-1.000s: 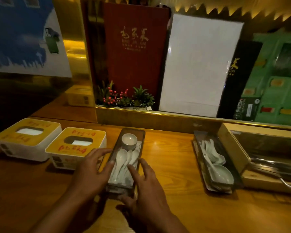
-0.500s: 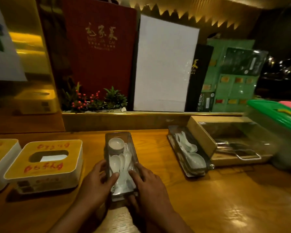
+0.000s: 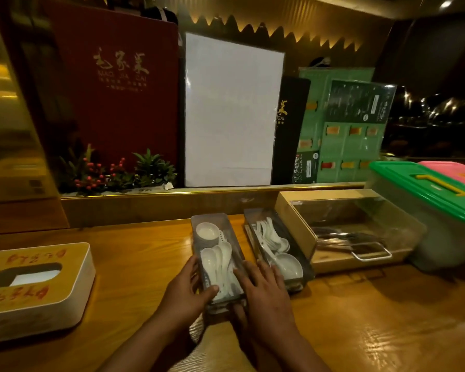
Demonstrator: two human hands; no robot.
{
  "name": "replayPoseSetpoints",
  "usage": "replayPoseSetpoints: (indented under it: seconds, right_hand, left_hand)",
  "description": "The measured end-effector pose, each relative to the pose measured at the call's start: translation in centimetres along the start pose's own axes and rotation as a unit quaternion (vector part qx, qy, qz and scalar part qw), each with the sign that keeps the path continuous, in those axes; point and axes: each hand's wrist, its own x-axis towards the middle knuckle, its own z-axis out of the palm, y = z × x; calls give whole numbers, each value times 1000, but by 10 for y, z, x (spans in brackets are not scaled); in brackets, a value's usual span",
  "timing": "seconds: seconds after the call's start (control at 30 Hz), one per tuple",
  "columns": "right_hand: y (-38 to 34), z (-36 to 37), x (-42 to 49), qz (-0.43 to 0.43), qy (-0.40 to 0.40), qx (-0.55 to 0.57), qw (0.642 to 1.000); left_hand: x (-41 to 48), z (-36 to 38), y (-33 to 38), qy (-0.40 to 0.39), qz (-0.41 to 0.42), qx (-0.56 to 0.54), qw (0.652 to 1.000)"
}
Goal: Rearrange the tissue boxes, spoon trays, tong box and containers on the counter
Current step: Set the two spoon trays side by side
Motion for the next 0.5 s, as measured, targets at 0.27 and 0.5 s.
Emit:
replayPoseSetpoints:
  seconds: [0.27, 0.5]
  right_hand:
    - [26, 1, 4, 26, 8, 51, 998]
    - [30, 7, 5, 29, 18, 75, 997]
  left_hand:
    - [23, 28, 2, -14, -12, -6, 1000]
    - [31, 31, -3, -14, -24, -26, 999]
